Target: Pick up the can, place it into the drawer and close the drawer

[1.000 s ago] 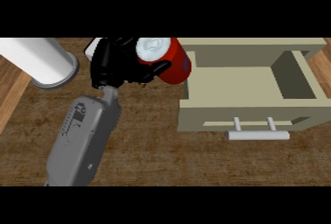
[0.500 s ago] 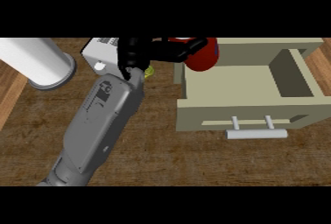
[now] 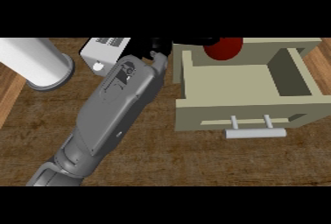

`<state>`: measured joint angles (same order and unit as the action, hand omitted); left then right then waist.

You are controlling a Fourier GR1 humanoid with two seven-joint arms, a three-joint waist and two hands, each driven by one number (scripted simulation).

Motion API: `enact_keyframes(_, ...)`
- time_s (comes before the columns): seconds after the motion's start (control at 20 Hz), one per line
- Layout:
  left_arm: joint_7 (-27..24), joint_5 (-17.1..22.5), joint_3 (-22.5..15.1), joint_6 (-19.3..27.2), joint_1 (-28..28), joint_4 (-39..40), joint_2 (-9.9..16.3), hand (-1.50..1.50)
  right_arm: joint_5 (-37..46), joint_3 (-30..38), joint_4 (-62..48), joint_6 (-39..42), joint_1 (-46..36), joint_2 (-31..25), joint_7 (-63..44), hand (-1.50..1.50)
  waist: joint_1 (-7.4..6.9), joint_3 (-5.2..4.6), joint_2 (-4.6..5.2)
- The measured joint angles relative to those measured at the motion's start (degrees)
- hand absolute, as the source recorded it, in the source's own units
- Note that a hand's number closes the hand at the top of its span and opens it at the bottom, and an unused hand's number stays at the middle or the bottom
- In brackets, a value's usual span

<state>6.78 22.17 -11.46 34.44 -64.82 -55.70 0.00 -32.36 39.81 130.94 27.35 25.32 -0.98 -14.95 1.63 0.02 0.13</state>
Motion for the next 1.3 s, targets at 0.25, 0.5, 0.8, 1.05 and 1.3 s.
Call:
enact_keyframes(0.25,-3.0,4.2,-1.4,0.7,-5.3,7.4,0.0,1.50,-0.2,-0.2,1.0,-0.8,-1.1,-0.1,-1.6,-1.50,0.58,0.00,0.17)
enact_keyframes(0.5,-5.5,9.5,-4.2,2.6,-9.8,13.2,0.0,1.50,0.5,-0.5,-0.1,0.1,-1.8,0.3,-0.9,-1.50,1.43,0.06,0.36)
enact_keyframes(0.8,-7.0,15.5,-8.5,4.3,-13.6,17.9,0.0,1.50,1.2,-1.0,0.8,-0.2,-2.1,0.3,-1.1,-1.50,1.82,0.07,0.41)
enact_keyframes(1.05,-9.2,19.2,-10.7,3.6,-15.2,22.8,0.0,1.50,1.6,-1.5,0.1,-0.8,-3.8,-0.1,-1.5,-1.50,2.25,0.08,0.64)
enact_keyframes(1.3,-10.9,22.8,-14.4,4.5,-15.0,25.2,0.0,1.50,2.0,-2.5,1.6,-2.7,-5.5,-0.6,-3.7,-1.50,2.76,0.07,0.76)
